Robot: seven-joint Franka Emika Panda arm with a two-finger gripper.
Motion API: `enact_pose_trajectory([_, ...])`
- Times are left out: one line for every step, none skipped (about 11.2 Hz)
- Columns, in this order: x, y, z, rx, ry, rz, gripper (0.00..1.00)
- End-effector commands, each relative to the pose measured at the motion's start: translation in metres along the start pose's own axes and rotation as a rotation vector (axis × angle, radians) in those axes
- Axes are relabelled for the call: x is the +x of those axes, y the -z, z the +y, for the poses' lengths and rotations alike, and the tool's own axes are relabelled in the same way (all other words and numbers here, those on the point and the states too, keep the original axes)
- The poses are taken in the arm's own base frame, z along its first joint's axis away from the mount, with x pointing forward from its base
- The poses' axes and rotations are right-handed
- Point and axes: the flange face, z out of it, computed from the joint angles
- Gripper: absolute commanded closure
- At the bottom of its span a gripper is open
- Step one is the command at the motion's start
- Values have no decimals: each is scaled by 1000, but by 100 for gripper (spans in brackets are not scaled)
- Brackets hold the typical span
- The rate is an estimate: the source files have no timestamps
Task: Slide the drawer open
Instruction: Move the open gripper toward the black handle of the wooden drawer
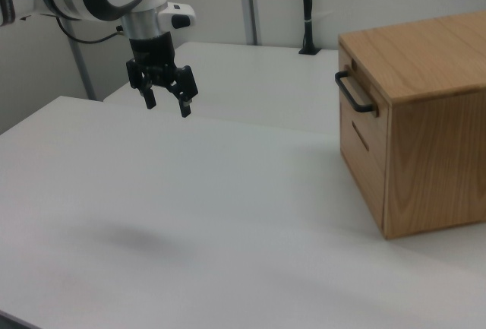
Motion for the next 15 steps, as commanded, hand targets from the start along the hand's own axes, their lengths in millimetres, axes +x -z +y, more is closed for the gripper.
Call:
enact_pose_trajectory([-13, 12, 9, 21, -1, 13, 0])
enact_pose_trajectory([-13, 12, 9, 21, 2, 10, 0])
enact_pose_trajectory([-13, 12, 8, 21, 2, 13, 0])
enact_pose_trajectory([-13, 11, 9, 21, -11, 9, 0])
enact_pose_trajectory([-14, 11, 8, 22, -15, 4, 0])
enact_pose_trajectory([-14, 10, 7, 22, -41, 2, 0])
enact_pose_trajectory([-14, 10, 7, 22, -52, 2, 0])
enact_pose_trajectory([-13, 10, 7, 22, -51, 4, 0])
enact_pose_trajectory([-11, 8, 7, 20, -31, 8, 0])
enact_pose_trajectory([-7, 4, 10, 4, 35, 8, 0])
enact_pose_trajectory([-1, 6, 14, -22, 179, 48, 0])
enact_pose_trajectory([5, 11, 28, -62, 291, 101, 3])
enact_pose_trajectory([10, 18, 45, -126, 387, 156, 3])
enact_pose_trajectory([17, 20, 56, -198, 490, 187, 6])
enact_pose_trajectory([29, 14, 64, -249, 551, 220, 7])
